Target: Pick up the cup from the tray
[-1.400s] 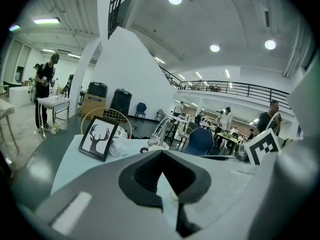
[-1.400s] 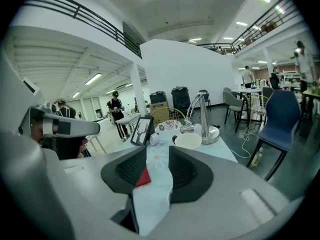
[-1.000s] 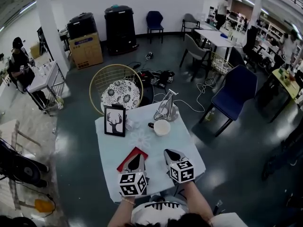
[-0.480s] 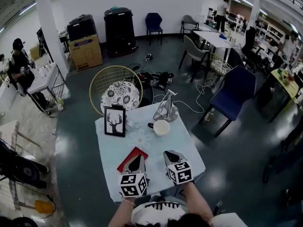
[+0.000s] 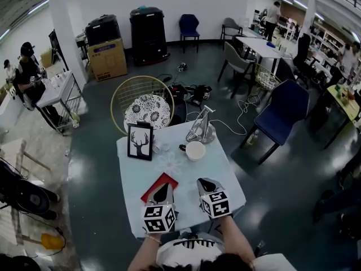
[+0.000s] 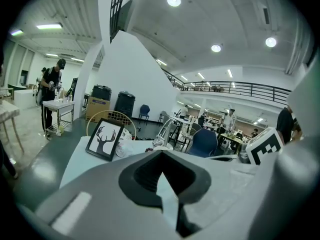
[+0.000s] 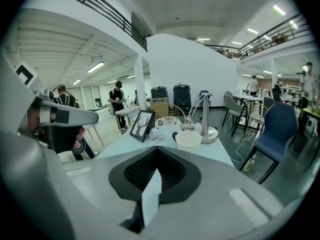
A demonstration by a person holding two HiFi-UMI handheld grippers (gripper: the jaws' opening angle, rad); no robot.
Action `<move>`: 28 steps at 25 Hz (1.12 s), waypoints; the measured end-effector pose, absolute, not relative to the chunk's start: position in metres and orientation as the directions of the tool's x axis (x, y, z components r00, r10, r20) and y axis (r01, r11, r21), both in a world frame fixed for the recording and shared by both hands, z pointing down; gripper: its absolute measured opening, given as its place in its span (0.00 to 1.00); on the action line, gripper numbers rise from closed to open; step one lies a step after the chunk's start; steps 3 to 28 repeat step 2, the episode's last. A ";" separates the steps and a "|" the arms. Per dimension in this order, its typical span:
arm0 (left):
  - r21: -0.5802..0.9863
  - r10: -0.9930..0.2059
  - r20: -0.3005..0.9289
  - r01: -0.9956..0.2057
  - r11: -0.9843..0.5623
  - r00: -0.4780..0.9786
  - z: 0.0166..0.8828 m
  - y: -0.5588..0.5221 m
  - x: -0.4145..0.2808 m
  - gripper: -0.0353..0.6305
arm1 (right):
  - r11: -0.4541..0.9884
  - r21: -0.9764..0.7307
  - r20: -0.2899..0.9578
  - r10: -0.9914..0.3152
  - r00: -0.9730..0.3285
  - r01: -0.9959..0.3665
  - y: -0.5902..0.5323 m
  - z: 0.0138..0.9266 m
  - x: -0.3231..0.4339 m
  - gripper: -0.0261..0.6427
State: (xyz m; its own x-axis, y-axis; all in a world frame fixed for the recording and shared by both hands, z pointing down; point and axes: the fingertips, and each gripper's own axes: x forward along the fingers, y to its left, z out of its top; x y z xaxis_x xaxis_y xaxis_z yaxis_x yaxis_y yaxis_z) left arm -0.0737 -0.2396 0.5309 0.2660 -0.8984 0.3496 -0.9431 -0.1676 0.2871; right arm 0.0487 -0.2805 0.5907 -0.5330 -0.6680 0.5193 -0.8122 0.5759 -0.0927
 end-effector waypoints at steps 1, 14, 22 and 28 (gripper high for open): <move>0.288 -0.899 0.349 -0.943 -0.167 0.266 0.531 -0.240 -0.074 0.05 | 0.575 -0.094 0.520 -0.668 -0.533 -0.813 -0.281 0.591 0.049 0.07; 0.289 -0.899 0.348 -0.943 -0.166 0.265 0.532 -0.240 -0.074 0.06 | 0.575 -0.095 0.521 -0.667 -0.532 -0.813 -0.282 0.592 0.048 0.07; 0.289 -0.899 0.348 -0.943 -0.166 0.265 0.532 -0.240 -0.074 0.06 | 0.575 -0.095 0.521 -0.667 -0.532 -0.813 -0.282 0.592 0.048 0.07; 0.289 -0.899 0.348 -0.943 -0.166 0.265 0.532 -0.240 -0.074 0.06 | 0.575 -0.095 0.521 -0.667 -0.532 -0.813 -0.282 0.592 0.048 0.07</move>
